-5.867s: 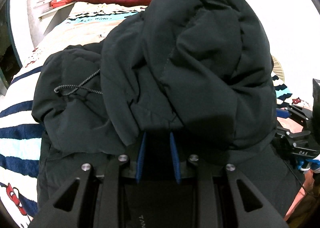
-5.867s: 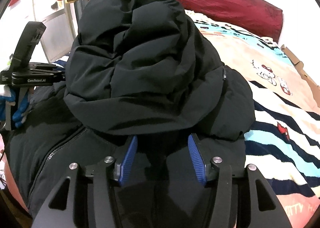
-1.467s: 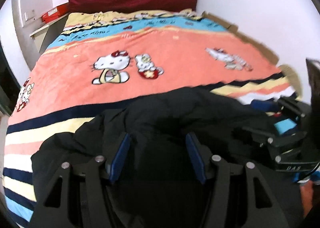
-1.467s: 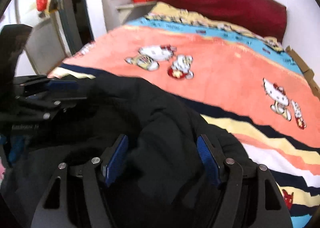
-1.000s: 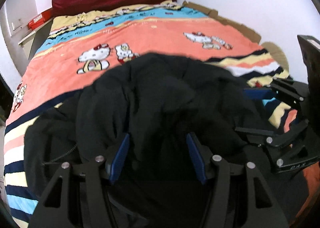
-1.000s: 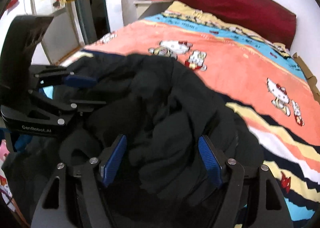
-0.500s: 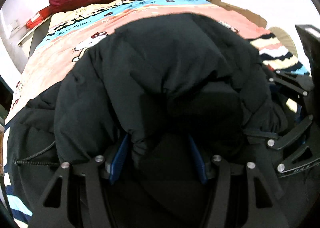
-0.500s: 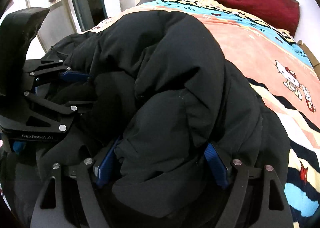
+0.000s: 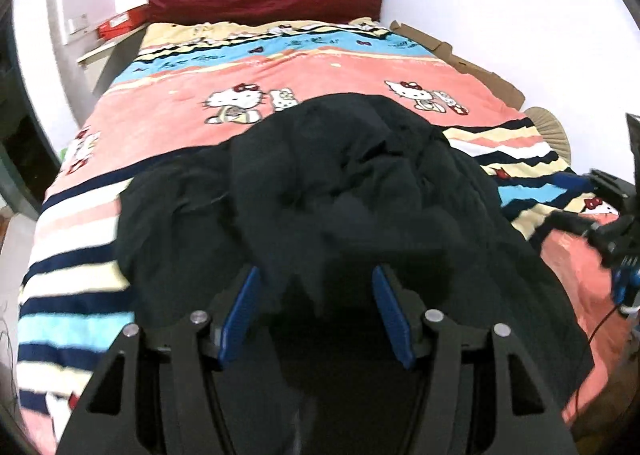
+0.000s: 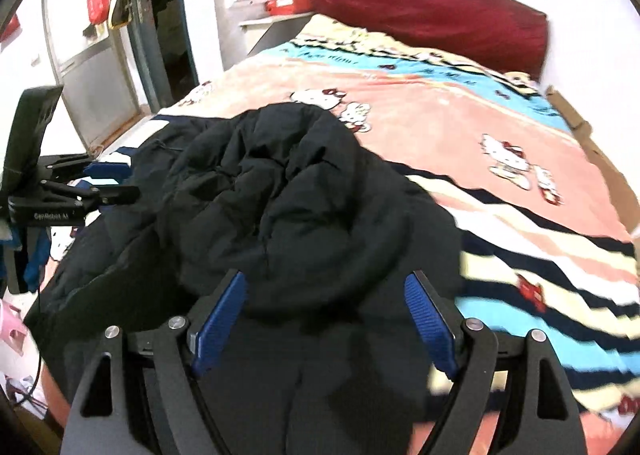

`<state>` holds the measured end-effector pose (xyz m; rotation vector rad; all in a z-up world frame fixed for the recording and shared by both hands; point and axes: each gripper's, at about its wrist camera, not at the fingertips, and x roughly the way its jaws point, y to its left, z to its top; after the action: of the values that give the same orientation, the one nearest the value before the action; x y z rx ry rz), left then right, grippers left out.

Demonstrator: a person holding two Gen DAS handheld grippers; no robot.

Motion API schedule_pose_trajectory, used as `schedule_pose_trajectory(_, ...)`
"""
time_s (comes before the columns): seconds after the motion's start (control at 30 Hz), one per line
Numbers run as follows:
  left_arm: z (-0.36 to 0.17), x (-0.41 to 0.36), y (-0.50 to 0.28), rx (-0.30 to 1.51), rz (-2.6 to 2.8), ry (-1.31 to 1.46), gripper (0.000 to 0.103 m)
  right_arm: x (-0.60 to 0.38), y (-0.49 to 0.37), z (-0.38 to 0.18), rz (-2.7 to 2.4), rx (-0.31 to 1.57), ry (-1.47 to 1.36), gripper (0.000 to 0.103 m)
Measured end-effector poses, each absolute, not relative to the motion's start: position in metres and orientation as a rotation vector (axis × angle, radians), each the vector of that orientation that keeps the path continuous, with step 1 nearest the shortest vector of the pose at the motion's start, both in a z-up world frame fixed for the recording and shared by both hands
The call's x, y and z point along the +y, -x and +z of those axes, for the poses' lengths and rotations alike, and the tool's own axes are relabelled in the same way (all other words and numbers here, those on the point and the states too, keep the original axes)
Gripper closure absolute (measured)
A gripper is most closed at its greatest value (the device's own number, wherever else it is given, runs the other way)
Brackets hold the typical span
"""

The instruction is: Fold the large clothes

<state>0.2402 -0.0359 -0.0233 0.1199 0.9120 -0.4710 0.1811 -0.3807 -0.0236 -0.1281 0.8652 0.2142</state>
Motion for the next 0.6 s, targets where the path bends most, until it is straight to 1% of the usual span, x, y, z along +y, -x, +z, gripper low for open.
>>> schedule_pose_trajectory(0.2,-0.007,0.017,-0.189,0.911,-0.421,-0.104,0.045,-0.409,-0.112,0.008,0.141,0.850,0.122,0.017)
schedule_pose_trajectory(0.3,-0.010,0.042,-0.166,0.923,-0.403,-0.072,0.044,-0.424,-0.082,0.008,0.115,0.863,0.105,0.015)
schedule_pose_trajectory(0.47,-0.035,0.083,-0.135,0.978,-0.376,-0.005,0.044,-0.438,-0.045,-0.014,0.095,0.913,0.052,0.014)
schedule_pose_trajectory(0.6,-0.059,0.115,-0.118,1.028,-0.360,0.084,0.044,-0.446,-0.025,-0.049,0.081,0.977,-0.016,0.014)
